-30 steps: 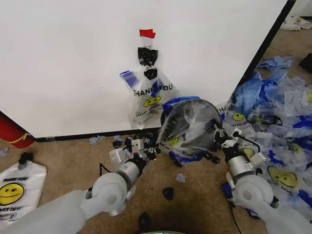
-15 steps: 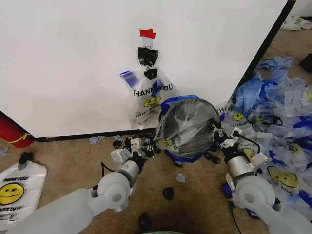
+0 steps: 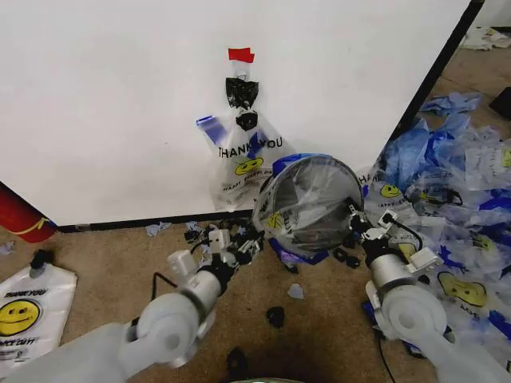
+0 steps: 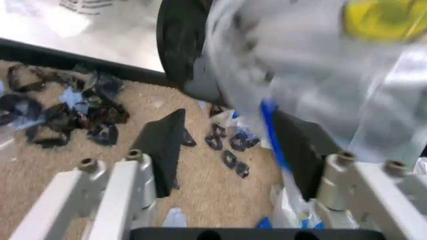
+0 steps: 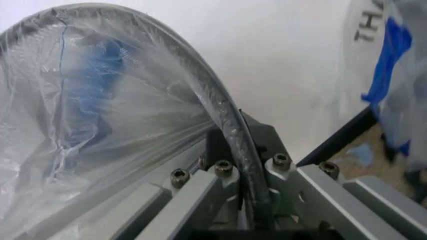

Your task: Pick up the garbage bag from the wall and place it over the trash bin.

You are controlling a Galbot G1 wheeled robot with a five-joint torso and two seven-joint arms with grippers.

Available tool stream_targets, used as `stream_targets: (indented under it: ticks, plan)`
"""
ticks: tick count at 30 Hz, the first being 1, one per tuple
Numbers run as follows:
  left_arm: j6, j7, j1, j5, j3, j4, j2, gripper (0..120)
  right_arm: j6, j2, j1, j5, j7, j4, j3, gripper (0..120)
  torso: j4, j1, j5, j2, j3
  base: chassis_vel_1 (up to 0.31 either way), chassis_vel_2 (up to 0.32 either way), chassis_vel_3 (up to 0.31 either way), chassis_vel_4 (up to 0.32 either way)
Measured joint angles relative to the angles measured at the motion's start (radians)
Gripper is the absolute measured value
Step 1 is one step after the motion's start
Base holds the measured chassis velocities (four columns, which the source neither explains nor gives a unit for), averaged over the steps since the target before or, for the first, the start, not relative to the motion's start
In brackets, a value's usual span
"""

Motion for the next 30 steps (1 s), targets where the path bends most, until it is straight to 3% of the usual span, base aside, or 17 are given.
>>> stream_targets:
  ticks: [6, 12, 30]
  plan:
    - [-0.095, 0.124, 0.109, -0.01, -0.058, -0.014, -0.027, 85, -0.004, 0.123, -0.002, 0.044, 0.035, 0.023, 0.031, 0, -0.0002, 0.0, 0.0, 0.0, 0.0, 0.0, 0.0, 0.0, 0.0]
    - [-0.136, 0.189, 0.154, -0.014, -0.066, -0.01, -0.053, 100, -0.011, 0.188, -0.032, 0.046, 0.036, 0.033, 0.08, 0, -0.0001, 0.0, 0.0002, 0.0, 0.0, 0.0, 0.0, 0.0, 0.0]
    - [-0.136, 0.224, 0.065, -0.063, 0.05, -0.006, -0.177, 100, -0.019, 0.248, -0.074, 0.015, 0.019, 0.05, 0.099, 0, -0.0001, 0.0, 0.0003, 0.0, 0.0, 0.0, 0.0, 0.0, 0.0]
